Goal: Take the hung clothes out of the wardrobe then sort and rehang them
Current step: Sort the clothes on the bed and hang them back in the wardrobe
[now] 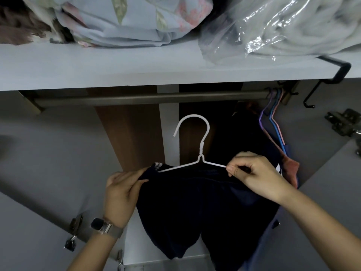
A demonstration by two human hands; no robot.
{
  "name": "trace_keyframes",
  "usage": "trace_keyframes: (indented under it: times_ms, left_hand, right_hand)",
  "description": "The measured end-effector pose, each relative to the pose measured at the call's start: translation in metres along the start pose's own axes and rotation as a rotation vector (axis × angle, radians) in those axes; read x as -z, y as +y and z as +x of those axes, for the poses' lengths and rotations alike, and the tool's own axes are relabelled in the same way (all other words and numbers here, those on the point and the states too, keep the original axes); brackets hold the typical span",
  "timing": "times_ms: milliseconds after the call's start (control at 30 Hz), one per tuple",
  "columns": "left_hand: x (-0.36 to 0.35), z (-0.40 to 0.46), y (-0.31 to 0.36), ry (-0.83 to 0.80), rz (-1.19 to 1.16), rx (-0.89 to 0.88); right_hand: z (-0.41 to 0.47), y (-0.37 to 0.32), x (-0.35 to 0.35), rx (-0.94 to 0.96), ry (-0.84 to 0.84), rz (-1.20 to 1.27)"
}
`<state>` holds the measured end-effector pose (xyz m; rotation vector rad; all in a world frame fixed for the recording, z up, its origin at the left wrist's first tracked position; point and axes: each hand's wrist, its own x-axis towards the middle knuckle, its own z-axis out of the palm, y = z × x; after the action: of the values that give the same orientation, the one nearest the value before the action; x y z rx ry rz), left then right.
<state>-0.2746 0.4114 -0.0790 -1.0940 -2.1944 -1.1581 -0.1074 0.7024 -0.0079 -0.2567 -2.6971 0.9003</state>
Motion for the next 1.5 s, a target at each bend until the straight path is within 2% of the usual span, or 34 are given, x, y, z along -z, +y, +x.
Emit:
trace_keyframes:
  times_ms: [167, 267, 367, 433, 533, 600, 700, 767, 833, 933, 1000, 1133, 1267, 1367, 1500]
  left_hand:
    - [0.021, -0.001, 0.007, -0.018, -0.098, 0.100]
    - [0.033, 0.008, 0.018, -0.183, -0.076, 0.206]
    - [0.028, 0.014, 0.038, -0.337, 0.066, 0.123]
    - [0.016, 0.014, 0.050, -0.341, 0.090, 0.113]
    - [0.005, 0.020, 0.055, -0.228, -0.063, 0.263]
    - [0.005, 0.026, 0.052, -0.191, -0.116, 0.324]
    - [0.004, 0.036, 0.055, -0.226, -0.125, 0.351]
    - [-0.002, 0.044, 0.061, -0.245, -0.093, 0.352]
    - [-0.012, 0.052, 0.066, -0.245, -0.018, 0.315]
    - [-0.026, 0.062, 0.062, -0.221, -0.041, 0.284]
    - [-0.032, 0.063, 0.056, -0.251, 0.040, 0.266]
    - [-0.033, 0.059, 0.050, -0.308, 0.011, 0.406]
    - [-0.036, 0.052, 0.046, -0.368, -0.009, 0.419]
    - [-0.036, 0.045, 0.049, -0.356, -0.040, 0.427]
    - [-0.035, 0.037, 0.052, -0.330, -0.101, 0.462]
  right_hand:
    - [-0.007, 0.009, 0.003, -0.007, 0.022, 0.062]
    - [-0.007, 0.004, -0.001, -0.001, 0.090, 0.097]
    - [-0.005, -0.002, -0.006, 0.029, 0.107, 0.119]
    - [-0.004, -0.006, -0.009, 0.057, 0.084, 0.120]
    - [-0.006, -0.006, -0.004, 0.111, 0.021, 0.120]
    - [-0.012, 0.003, 0.010, 0.081, -0.073, 0.147]
    - [-0.027, 0.020, 0.022, 0.016, -0.177, 0.105]
    - [-0.036, 0.024, 0.014, 0.017, -0.123, -0.008]
    - [-0.040, 0.028, 0.003, -0.008, 0.006, -0.046]
    - [-0.038, 0.038, 0.005, -0.110, 0.127, -0.019]
    - [-0.037, 0.047, 0.012, -0.212, 0.173, 0.026]
    - [-0.038, 0.063, 0.022, -0.424, 0.352, 0.166]
    - [-0.022, 0.063, 0.026, -0.560, 0.525, 0.198]
    - [0.001, 0.064, 0.029, -0.626, 0.555, 0.172]
    - [0.030, 0.066, 0.025, -0.701, 0.496, 0.116]
